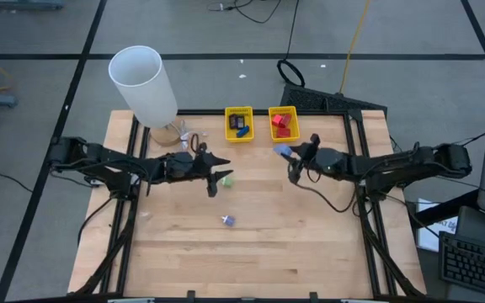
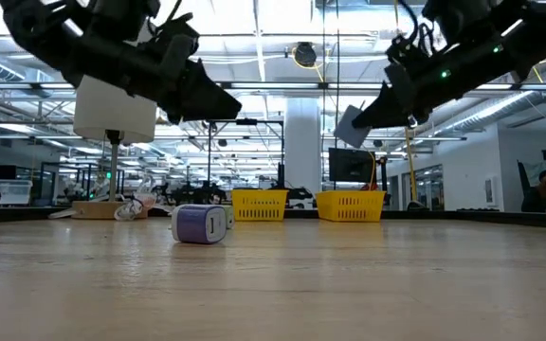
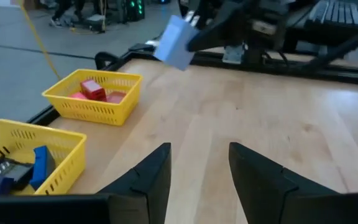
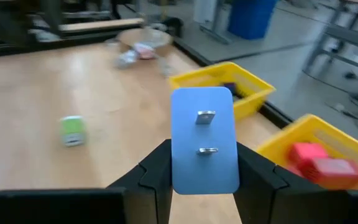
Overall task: Pick & Place Office items
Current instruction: Put the light blue charger adapter into the right yellow bin
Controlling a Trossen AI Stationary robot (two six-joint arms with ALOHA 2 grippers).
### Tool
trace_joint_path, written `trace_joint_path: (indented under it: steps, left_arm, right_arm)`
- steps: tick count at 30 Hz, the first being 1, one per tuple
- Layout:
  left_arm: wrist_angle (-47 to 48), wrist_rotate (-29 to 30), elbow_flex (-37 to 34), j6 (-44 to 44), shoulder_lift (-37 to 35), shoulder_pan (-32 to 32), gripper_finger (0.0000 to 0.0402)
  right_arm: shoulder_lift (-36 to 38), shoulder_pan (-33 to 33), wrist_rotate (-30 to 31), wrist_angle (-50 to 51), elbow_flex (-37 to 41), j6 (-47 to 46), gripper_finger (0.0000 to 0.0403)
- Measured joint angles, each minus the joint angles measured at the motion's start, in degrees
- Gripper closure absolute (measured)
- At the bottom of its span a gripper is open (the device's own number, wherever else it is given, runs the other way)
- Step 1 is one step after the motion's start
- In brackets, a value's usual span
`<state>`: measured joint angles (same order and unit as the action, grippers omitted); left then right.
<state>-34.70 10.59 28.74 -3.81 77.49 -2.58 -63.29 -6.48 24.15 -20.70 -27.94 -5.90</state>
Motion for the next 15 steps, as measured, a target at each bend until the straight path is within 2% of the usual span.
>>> trace_joint_path:
  steps: [8,15]
  left_arm:
    - [-1.09,0.03,-1.05,0.5,0.11,-1.72,0.0247]
    - [-1.96,0.02,-1.05,3.88,0.11,-1.93,0.023]
  right_arm:
    - [-1.09,-12.48,-0.06,0.05,0.0,0.32,0.0285]
    - [-7.82,-19.52,-2.01,-2.74,0.0,2.77,0.0285]
